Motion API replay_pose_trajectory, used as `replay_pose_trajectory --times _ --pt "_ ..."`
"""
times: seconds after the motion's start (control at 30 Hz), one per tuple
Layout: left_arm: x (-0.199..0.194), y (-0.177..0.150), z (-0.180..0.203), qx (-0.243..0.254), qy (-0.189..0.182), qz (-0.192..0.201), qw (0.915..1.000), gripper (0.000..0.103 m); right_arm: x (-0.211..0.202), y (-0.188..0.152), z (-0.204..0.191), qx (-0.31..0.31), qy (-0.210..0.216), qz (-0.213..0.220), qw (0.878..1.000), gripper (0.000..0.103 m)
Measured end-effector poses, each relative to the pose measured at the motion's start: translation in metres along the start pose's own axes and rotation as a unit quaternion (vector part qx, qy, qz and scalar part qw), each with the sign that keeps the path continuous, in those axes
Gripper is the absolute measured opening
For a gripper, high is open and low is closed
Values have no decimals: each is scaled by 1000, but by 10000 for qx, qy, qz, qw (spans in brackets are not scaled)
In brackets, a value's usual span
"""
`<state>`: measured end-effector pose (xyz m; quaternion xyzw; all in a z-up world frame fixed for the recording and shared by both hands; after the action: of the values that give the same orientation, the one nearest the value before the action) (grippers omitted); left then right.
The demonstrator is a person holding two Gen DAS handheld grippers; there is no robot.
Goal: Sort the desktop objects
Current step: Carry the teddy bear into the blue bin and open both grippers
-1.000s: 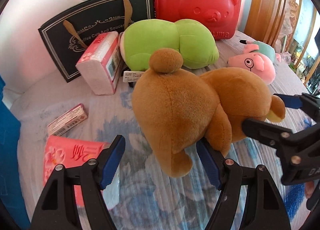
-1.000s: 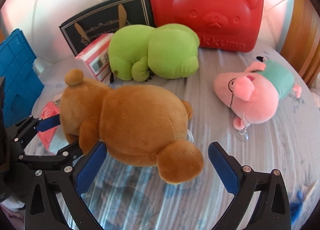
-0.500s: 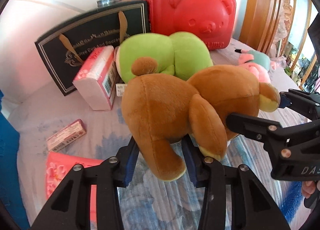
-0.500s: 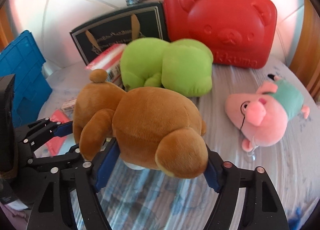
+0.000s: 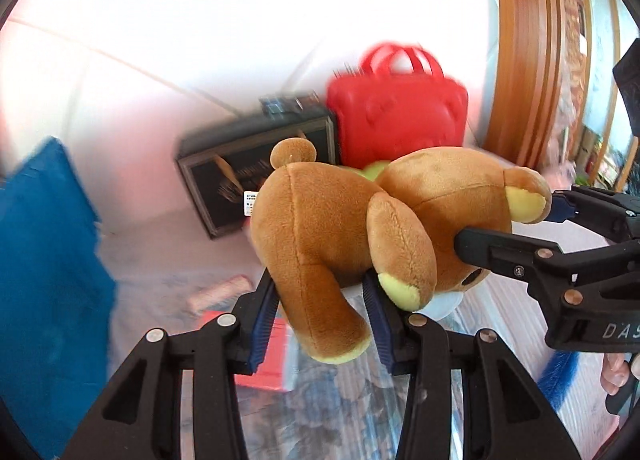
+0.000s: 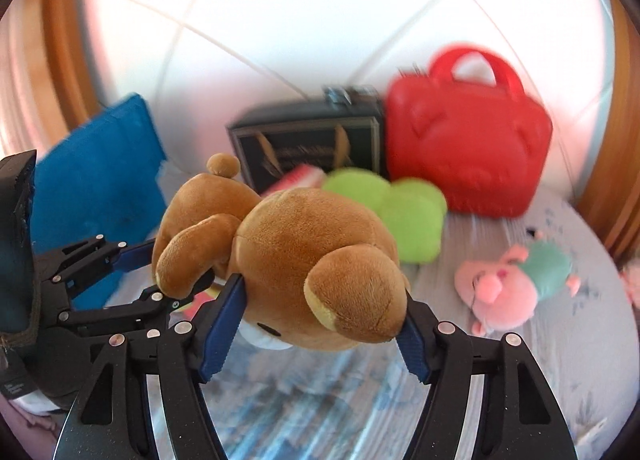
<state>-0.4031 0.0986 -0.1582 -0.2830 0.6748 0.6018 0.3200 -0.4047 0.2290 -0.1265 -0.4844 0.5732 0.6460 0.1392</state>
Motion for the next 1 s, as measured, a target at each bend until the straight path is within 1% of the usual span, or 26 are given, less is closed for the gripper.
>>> replay_pose_trajectory --times 0.13,0.27,0.43,0.47,0.53,0.7,0.8,0.9,1.0 --pt "-61 2 -32 -226 320 430 9983 42 -38 19 -43 -367 128 371 9986 69" --pt "-122 -5 -74 -487 747 804 9928 42 -72 39 -102 -791 339 742 9935 69" --pt "-200 -25 -140 -866 1343 1187 9800 42 -109 61 -196 -1326 761 1172 9813 69" --pt "-220 -32 -160 -989 1490 1271 9756 42 -114 64 -214 -1422 844 1236 9785 69" --pt "-247 -45 -188 -1157 1723 1347 9689 42 -125 70 -257 -1643 1043 1368 9713 69" --pt "-295 -86 -257 -1619 2159 1373 9531 42 -135 74 -352 -2109 1449 1480 9553 69" --pt "-311 -111 -297 -1907 2331 1276 9450 42 -132 72 -406 -2359 1651 1430 9469 69" --pt "-310 -135 -331 -2214 2375 1063 9398 42 -120 66 -452 -2540 1776 1265 9423 69" --pt "-299 -163 -360 -2483 2374 787 9358 42 -101 57 -486 -2621 1805 1036 9423 70"
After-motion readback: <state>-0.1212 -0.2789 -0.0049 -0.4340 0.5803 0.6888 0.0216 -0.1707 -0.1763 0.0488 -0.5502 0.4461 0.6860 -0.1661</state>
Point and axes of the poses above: each gripper's, at about its wrist camera, not at the fingertips, and x roughly the way its jaws point, z to its right, y to its top, the point moved 10 cm from there along x, roughly the way its jaws point, and after that the axes turned 12 degrees about -z, right-handed, at the moved point
